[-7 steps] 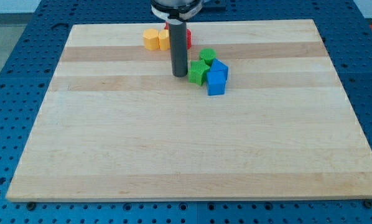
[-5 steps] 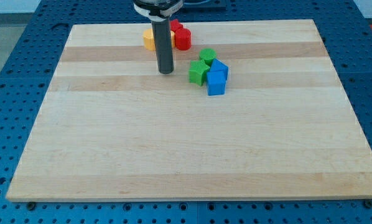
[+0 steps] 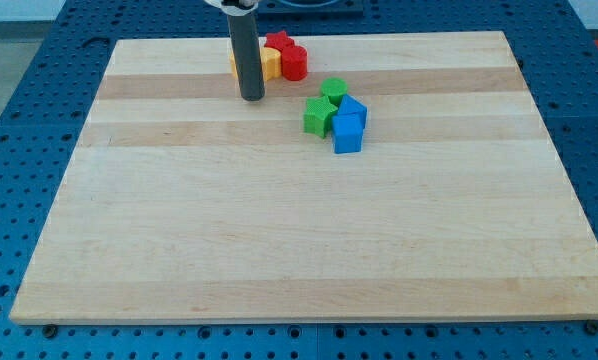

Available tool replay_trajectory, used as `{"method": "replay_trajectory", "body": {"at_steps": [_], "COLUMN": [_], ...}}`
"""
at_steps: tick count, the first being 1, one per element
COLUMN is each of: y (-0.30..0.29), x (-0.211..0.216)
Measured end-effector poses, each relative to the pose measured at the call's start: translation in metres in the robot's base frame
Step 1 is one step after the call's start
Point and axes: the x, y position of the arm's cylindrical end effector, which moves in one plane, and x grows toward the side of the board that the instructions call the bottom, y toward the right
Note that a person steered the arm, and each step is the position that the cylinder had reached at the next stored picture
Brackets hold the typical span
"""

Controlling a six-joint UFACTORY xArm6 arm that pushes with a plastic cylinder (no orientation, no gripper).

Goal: Slide the yellow heart up a bit

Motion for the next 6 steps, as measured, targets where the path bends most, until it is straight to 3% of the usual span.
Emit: {"method": "replay_trajectory", "body": {"at_steps": [6], "y": [0.009], "x": [-0.022]}}
